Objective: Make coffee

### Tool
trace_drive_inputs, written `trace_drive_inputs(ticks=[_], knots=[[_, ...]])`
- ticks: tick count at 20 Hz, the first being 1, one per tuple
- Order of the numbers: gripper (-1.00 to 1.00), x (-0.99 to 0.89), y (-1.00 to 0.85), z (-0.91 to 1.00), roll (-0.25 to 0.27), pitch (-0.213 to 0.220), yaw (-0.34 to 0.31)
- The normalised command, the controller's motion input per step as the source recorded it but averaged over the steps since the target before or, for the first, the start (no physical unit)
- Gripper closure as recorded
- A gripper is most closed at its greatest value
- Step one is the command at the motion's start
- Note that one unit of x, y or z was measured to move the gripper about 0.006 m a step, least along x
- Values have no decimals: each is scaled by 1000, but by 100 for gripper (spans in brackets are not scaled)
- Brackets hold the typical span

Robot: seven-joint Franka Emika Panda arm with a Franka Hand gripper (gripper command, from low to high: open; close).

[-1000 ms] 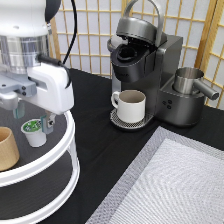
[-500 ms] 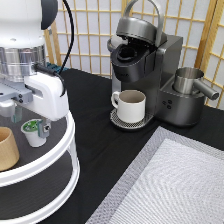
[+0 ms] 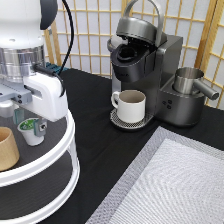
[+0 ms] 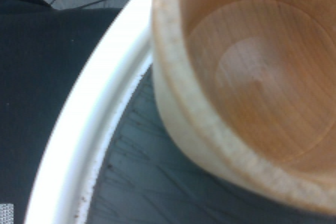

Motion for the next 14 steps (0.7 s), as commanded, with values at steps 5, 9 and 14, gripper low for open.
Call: trace_drive_inputs(ticks=[5,9,14], knots=[[100,94,183,530,20,-37,26],[100,227,401,913,149,14,76],[100,300,501,787,187,31,66]])
